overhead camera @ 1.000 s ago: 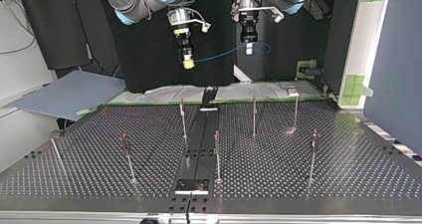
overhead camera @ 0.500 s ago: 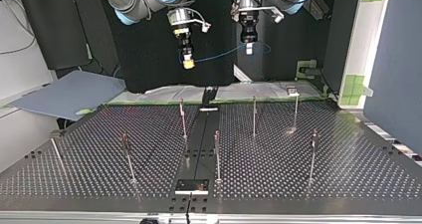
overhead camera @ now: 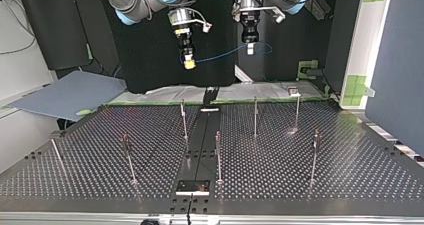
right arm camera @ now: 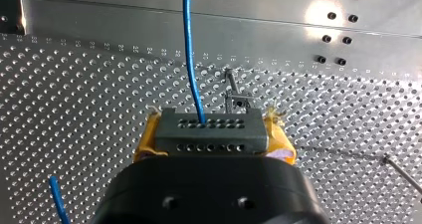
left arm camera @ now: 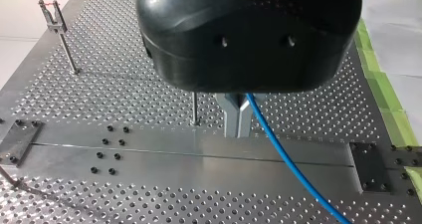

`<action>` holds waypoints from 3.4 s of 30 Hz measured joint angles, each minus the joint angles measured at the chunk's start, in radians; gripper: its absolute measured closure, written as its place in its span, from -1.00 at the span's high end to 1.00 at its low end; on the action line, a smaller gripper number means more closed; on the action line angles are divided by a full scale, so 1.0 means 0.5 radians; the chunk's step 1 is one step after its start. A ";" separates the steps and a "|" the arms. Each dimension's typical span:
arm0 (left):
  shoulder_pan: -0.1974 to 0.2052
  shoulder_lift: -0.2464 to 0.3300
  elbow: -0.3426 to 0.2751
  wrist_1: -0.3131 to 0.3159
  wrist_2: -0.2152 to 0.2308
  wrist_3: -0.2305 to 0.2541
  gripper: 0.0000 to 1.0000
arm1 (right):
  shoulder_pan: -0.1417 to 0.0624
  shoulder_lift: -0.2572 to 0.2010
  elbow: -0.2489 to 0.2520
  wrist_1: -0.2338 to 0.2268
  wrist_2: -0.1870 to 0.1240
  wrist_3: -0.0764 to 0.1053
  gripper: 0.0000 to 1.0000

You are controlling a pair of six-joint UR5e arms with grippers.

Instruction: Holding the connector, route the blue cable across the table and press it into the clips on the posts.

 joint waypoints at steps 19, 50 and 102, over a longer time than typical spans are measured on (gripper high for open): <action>0.000 0.000 0.003 -0.003 0.000 0.003 -1.00 | -0.003 0.000 0.000 0.000 0.000 0.000 -1.00; 0.012 -0.037 -0.043 -0.126 0.000 0.138 -1.00 | -0.022 0.274 -0.065 0.292 0.003 -0.086 -1.00; 0.149 0.672 0.292 -0.843 -0.347 0.044 -1.00 | 0.012 -0.436 -0.529 0.912 -0.332 0.189 -1.00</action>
